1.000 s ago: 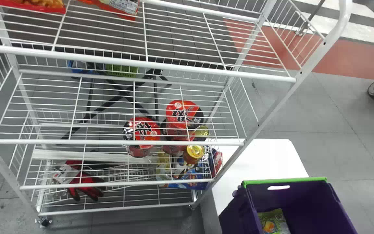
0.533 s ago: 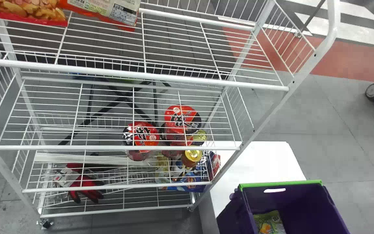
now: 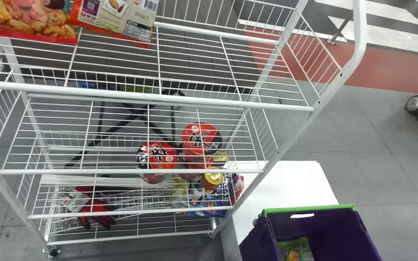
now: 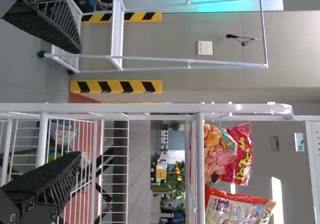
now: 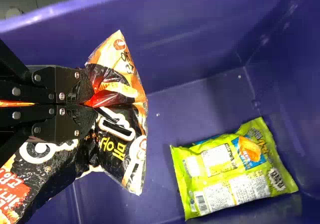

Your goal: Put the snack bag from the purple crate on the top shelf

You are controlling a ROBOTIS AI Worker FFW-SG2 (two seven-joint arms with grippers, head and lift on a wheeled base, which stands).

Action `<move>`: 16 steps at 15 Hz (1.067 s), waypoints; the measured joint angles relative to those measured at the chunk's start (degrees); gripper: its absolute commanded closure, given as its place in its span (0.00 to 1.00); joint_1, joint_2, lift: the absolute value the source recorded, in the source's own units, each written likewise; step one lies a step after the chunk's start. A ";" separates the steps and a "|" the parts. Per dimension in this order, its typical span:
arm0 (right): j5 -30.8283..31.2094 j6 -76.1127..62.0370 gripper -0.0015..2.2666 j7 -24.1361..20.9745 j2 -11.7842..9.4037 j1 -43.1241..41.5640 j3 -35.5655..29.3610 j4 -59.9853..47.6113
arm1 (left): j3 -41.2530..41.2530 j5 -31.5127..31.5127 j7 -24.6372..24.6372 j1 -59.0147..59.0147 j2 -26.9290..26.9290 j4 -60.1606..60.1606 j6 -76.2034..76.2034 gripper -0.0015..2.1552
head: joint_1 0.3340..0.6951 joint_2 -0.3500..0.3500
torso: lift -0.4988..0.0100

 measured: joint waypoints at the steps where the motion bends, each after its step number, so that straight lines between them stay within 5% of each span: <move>1: -0.03 -0.08 0.94 0.00 0.02 0.00 0.09 0.03 | 0.08 0.00 0.00 0.05 0.00 -0.01 0.00 0.04 | 1.00 0.00 | 0.59; 16: 0.02 -0.50 0.94 -0.09 0.03 -0.22 0.71 0.19 | 0.33 0.00 0.00 0.12 0.00 0.03 0.00 0.04 | 1.00 0.00 | 0.71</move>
